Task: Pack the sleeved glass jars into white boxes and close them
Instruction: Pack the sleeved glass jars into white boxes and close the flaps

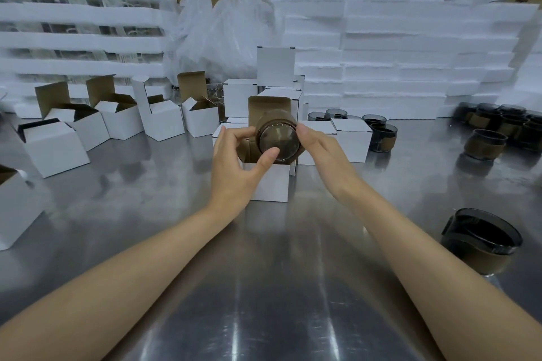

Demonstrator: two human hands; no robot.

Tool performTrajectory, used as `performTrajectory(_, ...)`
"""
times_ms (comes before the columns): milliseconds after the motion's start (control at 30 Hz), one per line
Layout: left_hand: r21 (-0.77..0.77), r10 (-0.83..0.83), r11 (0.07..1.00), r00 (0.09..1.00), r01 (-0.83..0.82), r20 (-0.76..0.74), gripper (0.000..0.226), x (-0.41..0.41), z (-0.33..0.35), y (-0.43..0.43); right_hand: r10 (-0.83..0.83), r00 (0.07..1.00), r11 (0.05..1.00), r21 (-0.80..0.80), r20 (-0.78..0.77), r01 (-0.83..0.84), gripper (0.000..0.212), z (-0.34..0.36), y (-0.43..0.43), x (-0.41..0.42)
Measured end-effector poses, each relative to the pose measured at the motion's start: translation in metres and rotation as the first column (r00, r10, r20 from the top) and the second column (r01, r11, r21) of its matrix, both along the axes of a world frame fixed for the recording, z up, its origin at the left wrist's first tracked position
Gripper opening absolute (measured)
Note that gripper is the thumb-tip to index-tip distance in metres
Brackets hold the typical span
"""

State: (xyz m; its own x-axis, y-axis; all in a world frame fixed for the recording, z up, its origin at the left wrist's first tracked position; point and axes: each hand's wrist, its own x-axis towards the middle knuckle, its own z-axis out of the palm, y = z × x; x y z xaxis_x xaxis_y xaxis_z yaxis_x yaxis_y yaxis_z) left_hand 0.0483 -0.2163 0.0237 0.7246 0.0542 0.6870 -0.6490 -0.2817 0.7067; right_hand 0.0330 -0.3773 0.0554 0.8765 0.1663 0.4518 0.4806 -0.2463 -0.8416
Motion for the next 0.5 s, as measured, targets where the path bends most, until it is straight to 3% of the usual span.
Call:
performTrajectory(167,-0.006,0.028,1.000,1.000,-0.028,-0.013,0.050,0.000,0.000,-0.002,-0.080,0.997,0.997,-0.018,0.009,0.080,0.045,-0.003,-0.001,0.003)
performTrajectory(300,0.013,0.053,0.998,0.999,-0.054,0.011,0.053,0.006,-0.003,0.000,-0.069,0.997,0.997,-0.042,0.032,0.071,0.043,-0.005,0.000,0.006)
performTrajectory(500,0.169,0.135,0.976,0.990,-0.141,0.043,0.057,0.013,-0.008,0.004,-0.015,0.999,0.999,-0.049,0.052,0.018,0.034,-0.008,-0.003,0.009)
